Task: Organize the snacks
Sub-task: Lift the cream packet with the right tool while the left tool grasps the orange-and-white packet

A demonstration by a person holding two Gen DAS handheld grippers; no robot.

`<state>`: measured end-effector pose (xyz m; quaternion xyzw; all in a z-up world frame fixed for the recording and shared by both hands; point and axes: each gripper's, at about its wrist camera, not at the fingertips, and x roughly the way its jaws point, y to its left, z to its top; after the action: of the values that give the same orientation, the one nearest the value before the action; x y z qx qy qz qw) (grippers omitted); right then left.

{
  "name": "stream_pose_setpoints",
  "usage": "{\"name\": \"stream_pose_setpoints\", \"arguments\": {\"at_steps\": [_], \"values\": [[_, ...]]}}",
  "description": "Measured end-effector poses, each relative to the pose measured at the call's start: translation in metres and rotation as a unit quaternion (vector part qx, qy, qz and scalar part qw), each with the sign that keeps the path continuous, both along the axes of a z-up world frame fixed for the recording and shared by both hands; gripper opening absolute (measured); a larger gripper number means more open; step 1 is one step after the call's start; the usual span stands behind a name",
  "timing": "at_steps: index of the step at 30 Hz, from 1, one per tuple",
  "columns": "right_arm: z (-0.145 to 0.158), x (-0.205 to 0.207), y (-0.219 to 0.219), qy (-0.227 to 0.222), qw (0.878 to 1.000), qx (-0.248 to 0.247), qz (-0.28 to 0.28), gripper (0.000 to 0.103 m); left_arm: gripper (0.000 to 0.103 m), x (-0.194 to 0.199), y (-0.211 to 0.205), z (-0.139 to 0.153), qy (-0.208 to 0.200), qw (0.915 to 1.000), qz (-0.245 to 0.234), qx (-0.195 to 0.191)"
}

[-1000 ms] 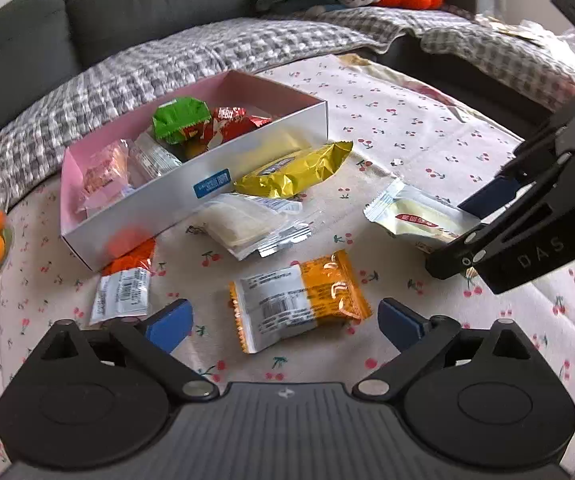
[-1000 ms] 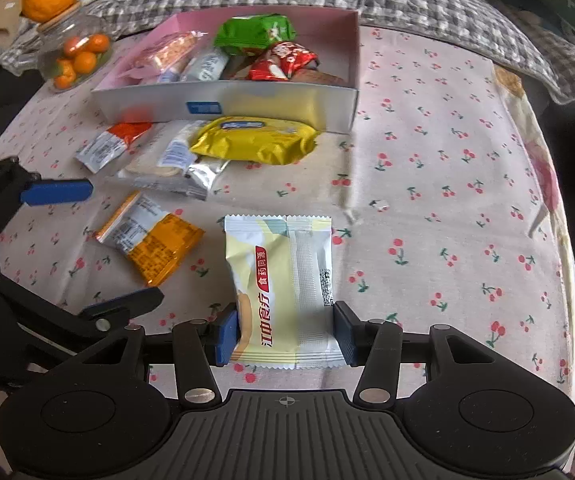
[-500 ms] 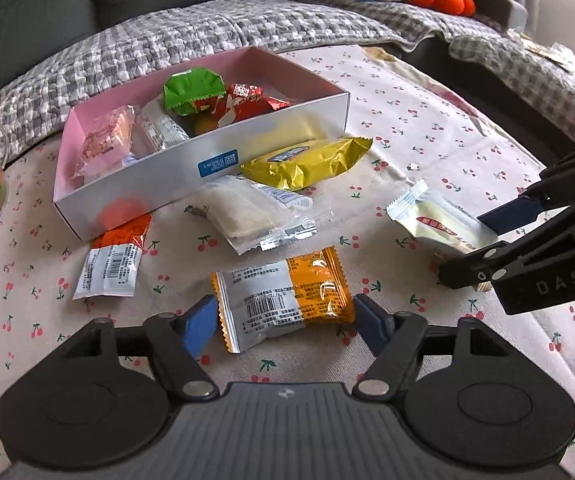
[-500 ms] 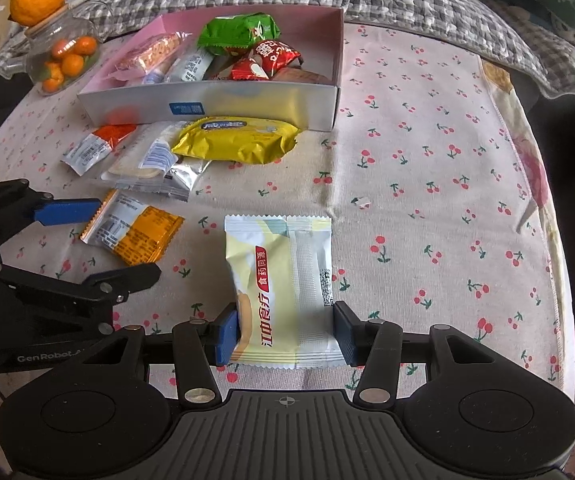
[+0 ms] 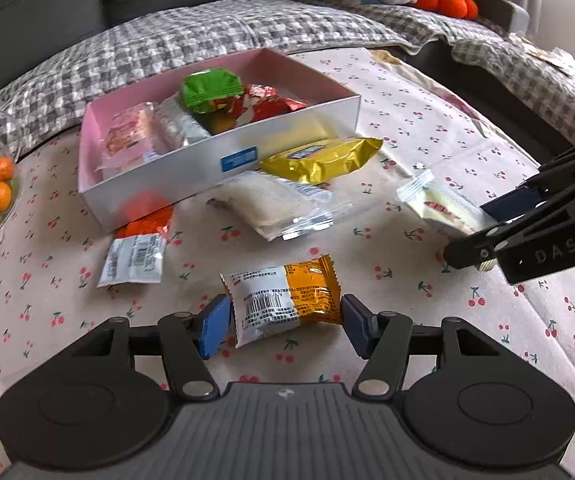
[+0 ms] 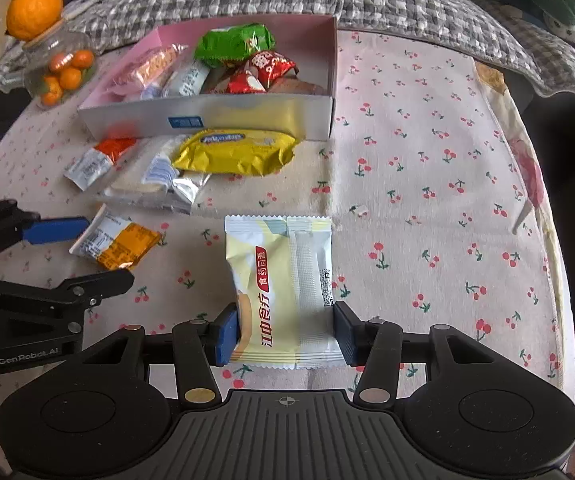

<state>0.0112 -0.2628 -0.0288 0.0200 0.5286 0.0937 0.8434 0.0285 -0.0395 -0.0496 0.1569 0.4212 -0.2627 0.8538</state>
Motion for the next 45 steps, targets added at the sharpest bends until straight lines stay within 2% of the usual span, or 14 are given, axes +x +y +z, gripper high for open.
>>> {"name": "stream_pose_setpoints", "arguments": {"at_steps": [10, 20, 37, 38, 39, 40, 42, 45], "values": [[0.011, 0.001, -0.004, -0.005, 0.999, 0.031, -0.017, 0.048, 0.051, 0.005, 0.016, 0.008, 0.018, 0.9992, 0.028, -0.021], [0.023, 0.004, -0.015, -0.010, 0.996, 0.069, -0.046, 0.048, 0.050, 0.006, 0.028, 0.020, 0.026, 0.9977, 0.040, -0.048], [0.052, 0.036, -0.034, -0.028, 0.983, 0.148, -0.104, 0.048, 0.048, 0.021, 0.042, 0.050, 0.017, 0.9911, 0.072, -0.110], [0.053, 0.041, -0.034, -0.028, 0.982, 0.150, -0.108, 0.048, 0.046, 0.022, 0.043, 0.051, 0.017, 0.9905, 0.074, -0.114], [0.054, 0.046, -0.034, -0.028, 0.982, 0.152, -0.113, 0.048, 0.013, 0.024, 0.044, 0.052, 0.017, 0.9900, 0.075, -0.118], [0.055, 0.053, -0.034, -0.030, 0.981, 0.153, -0.117, 0.048, 0.005, 0.028, 0.043, 0.054, 0.024, 0.9898, 0.076, -0.119], [0.057, 0.066, -0.031, -0.033, 0.979, 0.158, -0.121, 0.048, 0.015, 0.035, 0.047, 0.055, 0.030, 0.9873, 0.088, -0.129], [0.060, 0.086, -0.025, -0.038, 0.979, 0.159, -0.120, 0.048, 0.014, 0.045, 0.052, 0.053, 0.035, 0.9855, 0.098, -0.134]]}}
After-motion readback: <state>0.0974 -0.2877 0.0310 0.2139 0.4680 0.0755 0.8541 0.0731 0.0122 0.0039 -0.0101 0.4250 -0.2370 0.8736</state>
